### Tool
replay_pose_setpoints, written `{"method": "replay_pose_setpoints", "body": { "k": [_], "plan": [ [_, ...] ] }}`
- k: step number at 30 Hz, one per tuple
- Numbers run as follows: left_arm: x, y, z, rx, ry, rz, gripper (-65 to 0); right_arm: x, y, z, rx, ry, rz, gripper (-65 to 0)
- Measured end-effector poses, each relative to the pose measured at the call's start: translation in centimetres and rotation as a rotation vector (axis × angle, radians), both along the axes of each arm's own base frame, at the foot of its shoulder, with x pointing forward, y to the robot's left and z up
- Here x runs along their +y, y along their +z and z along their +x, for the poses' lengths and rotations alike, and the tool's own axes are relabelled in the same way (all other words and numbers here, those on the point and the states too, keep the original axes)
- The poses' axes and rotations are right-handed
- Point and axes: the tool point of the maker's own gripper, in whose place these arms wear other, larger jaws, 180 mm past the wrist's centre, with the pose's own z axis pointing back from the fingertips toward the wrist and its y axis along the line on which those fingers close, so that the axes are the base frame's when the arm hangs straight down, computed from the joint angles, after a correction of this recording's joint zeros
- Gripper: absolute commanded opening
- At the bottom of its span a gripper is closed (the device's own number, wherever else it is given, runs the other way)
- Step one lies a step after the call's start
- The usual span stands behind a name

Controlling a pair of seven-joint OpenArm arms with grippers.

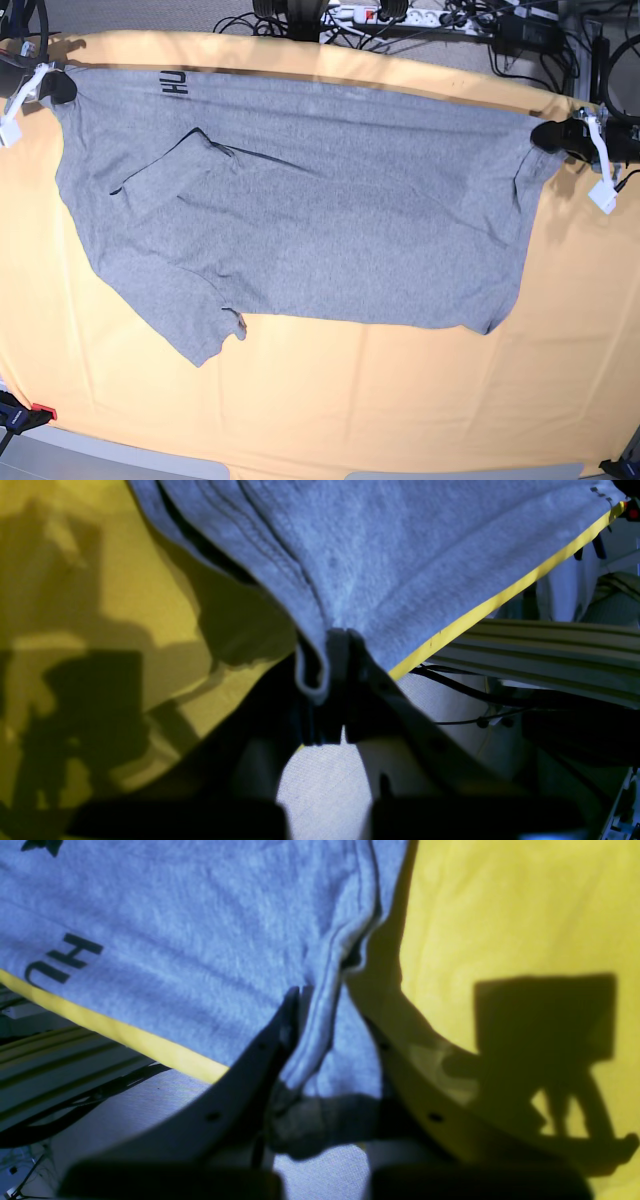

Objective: Layout the t-shirt on the table in an organized manner, then fold the t-shirt properly
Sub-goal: 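Lower the stretched shirt flat and open both grippers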

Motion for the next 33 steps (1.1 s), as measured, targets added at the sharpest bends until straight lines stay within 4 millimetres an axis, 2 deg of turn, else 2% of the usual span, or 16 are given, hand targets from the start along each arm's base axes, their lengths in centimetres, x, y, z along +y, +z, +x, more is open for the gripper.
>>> {"method": "replay_pose_setpoints", "body": {
  "k": [8, 11, 14, 18, 23, 33],
  "plan": [
    [-0.2, -0.5, -0.9, 0.023, -0.002, -0.003, -65.0, 0.0, 0.0, 0.0, 0.000, 0.000, 0.001, -65.0],
    [-1.1, -0.5, -0.9, 0.005, -0.027, -0.010, -65.0, 0.0, 0.0, -0.2, 0.005, 0.000, 0.000, -65.0],
    [-1.7, -0.6, -1.1, 0.002, -0.039, -0.019, -65.0, 0.0, -0.3, -1.1, 0.031, 0.001, -0.001, -65.0],
    [-1.8, -0.5, -1.0, -0.003, -0.044, -0.018, -65.0, 0.0, -0.7, -2.3, 0.062, 0.001, 0.001, -65.0],
    [-1.5, -0.5, -1.3, 0.008, -0.046, -0.010, -65.0, -0.1, -0.7, -2.3, 0.064, 0.001, -0.003, -65.0],
    [-1.4, -1.3, -3.2, 0.063, -0.046, -0.010, -65.0, -0.2, -0.6, -2.3, 0.065, 0.004, -0.007, -65.0]
  ]
}}
